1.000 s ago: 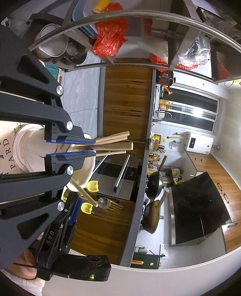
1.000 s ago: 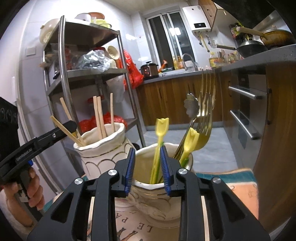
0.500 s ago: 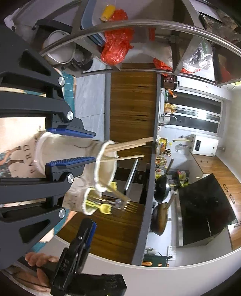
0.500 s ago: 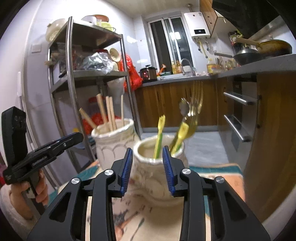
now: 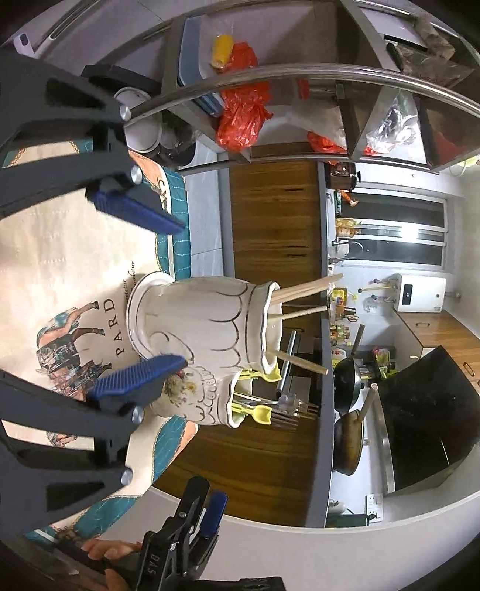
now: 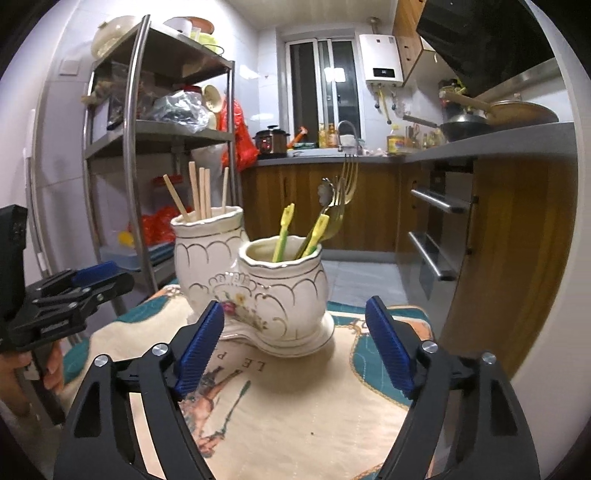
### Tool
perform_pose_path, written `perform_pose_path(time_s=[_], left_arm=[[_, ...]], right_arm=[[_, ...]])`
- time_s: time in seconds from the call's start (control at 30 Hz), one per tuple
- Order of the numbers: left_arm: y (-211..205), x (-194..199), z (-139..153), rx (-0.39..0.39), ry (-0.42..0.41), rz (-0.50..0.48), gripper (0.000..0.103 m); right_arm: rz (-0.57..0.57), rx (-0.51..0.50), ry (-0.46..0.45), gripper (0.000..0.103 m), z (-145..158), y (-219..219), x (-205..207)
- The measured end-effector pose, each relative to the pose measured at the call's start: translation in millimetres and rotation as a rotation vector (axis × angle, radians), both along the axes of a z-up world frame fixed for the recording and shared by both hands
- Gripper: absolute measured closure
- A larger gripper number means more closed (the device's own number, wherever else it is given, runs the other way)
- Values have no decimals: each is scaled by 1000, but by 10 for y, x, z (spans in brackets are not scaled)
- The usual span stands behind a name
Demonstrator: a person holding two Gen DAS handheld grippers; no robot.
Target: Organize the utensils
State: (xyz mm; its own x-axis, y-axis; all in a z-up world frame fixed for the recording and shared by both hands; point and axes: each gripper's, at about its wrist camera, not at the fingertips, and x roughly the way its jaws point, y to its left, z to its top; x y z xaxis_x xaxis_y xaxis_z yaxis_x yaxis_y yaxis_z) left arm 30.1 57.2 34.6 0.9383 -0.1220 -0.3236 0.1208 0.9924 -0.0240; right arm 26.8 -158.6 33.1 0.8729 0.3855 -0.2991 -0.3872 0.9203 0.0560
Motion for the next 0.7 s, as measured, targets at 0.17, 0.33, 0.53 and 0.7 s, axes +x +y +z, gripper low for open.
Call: perform_pose_path(time_s=[0.17,0.33,0.53,0.7], left_arm=[[-13,-15,11,8,-12,16,17],[-2,-35,31,-9,-33,28,6],[-47,-35,38,7,-39,32,6],[-79,-53,48,25,-52,20,6]], right_arm=[[0,-8,-32,15,-8,34,-32],[-4,-36,-59,12,-26,84,-64],[-35,-21,-69,10,-7,61,-59],[-30,-23,-90,10,-8,81,-103]])
